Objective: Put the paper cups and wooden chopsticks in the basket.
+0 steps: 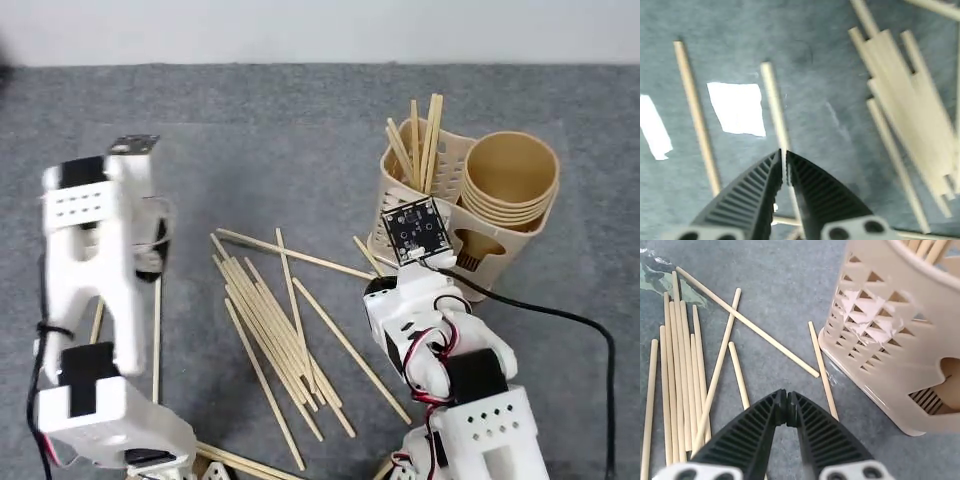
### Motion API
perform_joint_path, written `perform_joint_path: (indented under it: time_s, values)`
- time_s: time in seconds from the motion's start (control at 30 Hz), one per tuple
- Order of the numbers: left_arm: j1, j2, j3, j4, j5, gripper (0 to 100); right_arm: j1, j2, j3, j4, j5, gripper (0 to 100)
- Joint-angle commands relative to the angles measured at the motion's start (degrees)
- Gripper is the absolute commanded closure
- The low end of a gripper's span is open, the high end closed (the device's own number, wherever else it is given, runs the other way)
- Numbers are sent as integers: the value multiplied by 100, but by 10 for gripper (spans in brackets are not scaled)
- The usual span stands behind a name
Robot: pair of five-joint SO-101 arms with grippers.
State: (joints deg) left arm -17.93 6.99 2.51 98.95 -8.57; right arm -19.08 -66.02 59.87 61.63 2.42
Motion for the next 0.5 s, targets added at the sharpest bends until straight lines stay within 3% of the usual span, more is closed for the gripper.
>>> perform_joint_path:
  time_s: [0.0, 0.2, 0.47]
  values:
    - [-598, -88, -295, 123, -800, 903, 57, -57, -26, -136, 0, 983]
    - [-1451, -26, -259, -44, -2057, 747, 57, -48, -26, -171, 9, 983]
    - [-1582, -18, 400, -791, -2831, 679, 48, -48, -26, -171, 9, 983]
